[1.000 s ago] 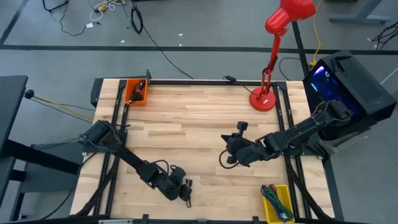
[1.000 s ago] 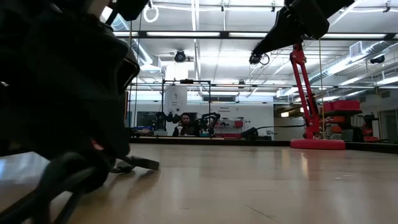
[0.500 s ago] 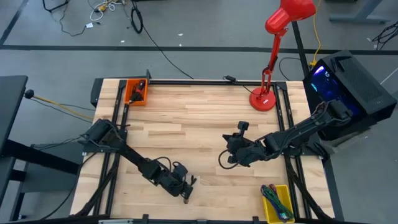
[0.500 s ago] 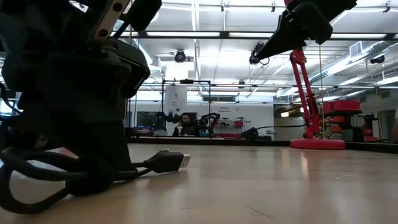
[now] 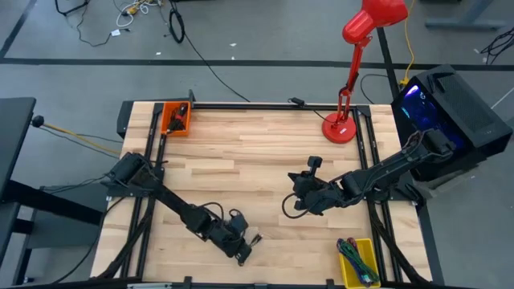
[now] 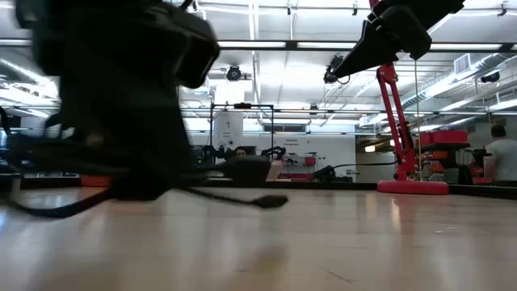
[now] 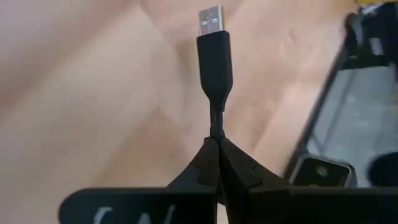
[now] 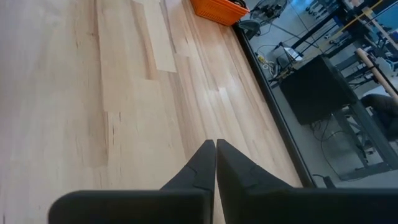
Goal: Pick & Place USB Port
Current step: Put the black charger cable into the orange bin
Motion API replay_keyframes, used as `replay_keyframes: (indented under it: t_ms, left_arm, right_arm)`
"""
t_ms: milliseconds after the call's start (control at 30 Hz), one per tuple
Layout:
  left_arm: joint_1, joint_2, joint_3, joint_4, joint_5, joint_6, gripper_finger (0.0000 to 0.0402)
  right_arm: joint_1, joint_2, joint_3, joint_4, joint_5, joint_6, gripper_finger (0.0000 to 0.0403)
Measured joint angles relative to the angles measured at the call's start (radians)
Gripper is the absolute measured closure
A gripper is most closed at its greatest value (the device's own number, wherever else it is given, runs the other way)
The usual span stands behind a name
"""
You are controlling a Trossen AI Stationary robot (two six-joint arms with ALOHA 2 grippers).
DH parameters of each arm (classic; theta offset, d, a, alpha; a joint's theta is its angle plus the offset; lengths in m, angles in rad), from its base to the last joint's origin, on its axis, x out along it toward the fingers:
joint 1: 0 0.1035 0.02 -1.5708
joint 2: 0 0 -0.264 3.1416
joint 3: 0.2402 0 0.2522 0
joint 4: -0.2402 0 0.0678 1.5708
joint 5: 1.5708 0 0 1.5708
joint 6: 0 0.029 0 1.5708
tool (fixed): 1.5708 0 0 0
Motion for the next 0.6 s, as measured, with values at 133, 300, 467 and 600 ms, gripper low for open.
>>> replay_keyframes:
  t_ms: [133, 300, 467, 600]
  left_arm:
    - [0.036, -0.042, 0.070, -0.249, -0.047, 0.090, 0.0400]
    - [0.078, -0.118, 0.139, -0.632, -0.142, 0.166, 0.0400]
    - [0.115, -0.234, 0.138, -0.839, -0.258, 0.223, 0.0401]
    - [0.141, -0.332, 0.138, -1.057, -0.359, 0.195, 0.0401]
  right_arm:
    - [0.000, 0.000, 0.000, -0.002, 0.003, 0.001, 0.0387]
    - [0.000, 0.000, 0.000, -0.017, -0.006, 0.031, 0.0387]
    - [0.000, 0.000, 0.000, -0.031, -0.006, 0.053, 0.0387]
    - [0.000, 0.000, 0.000, -0.032, -0.007, 0.062, 0.0387]
